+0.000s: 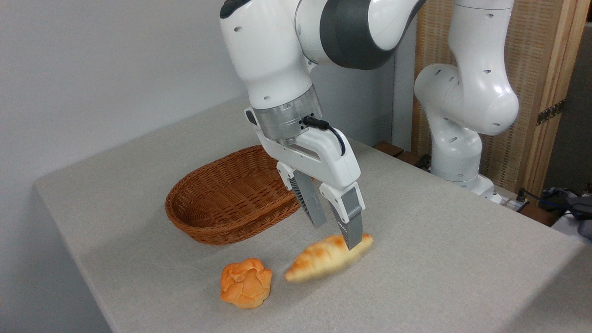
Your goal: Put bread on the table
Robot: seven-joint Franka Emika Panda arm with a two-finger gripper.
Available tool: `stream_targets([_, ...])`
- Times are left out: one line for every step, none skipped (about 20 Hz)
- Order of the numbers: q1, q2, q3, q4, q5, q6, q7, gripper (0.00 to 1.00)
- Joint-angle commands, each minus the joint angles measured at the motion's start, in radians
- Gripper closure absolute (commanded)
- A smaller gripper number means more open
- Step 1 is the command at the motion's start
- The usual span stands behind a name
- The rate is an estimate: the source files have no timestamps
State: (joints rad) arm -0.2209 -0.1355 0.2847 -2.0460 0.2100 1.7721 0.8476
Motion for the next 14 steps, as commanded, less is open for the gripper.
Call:
stream_targets([-0.009,-0.006,0.002,0.006,0.009,-0.022,-0.013,0.0])
stream_targets([-0.009,-0.006,0.002,0.006,0.009,-0.022,-0.013,0.0])
stream_targets([-0.011,-0.006,0.002,0.006,0.009,-0.022,-0.012,0.0])
stream_targets([-0.021,-0.006,0.002,0.006,0.009,-0.022,-0.013,0.0])
stream_targets([-0.023,-0.006,0.002,0.009,0.008,-0.022,-0.013,0.0])
stream_targets([-0.023,-0.006,0.002,0.015,0.008,-0.022,-0.019,0.0])
stream_targets([-0.023,-0.006,0.002,0.024,0.006,-0.022,-0.019,0.0])
stream_targets([-0.023,-0.006,0.001,0.032,0.005,-0.022,-0.021,0.0])
stream_targets([-0.023,-0.006,-0.012,0.047,0.0,-0.023,-0.036,0.0])
stream_targets([-0.022,-0.004,-0.047,0.081,-0.017,-0.025,-0.073,0.0])
stream_targets([-0.017,0.008,-0.074,0.122,-0.047,-0.039,-0.115,0.0])
stream_targets([-0.017,0.014,-0.093,0.16,-0.076,-0.043,-0.154,0.0])
stream_targets([-0.017,0.014,-0.104,0.183,-0.098,-0.042,-0.168,0.0])
stream_targets([-0.017,0.016,-0.12,0.205,-0.124,-0.042,-0.173,0.0])
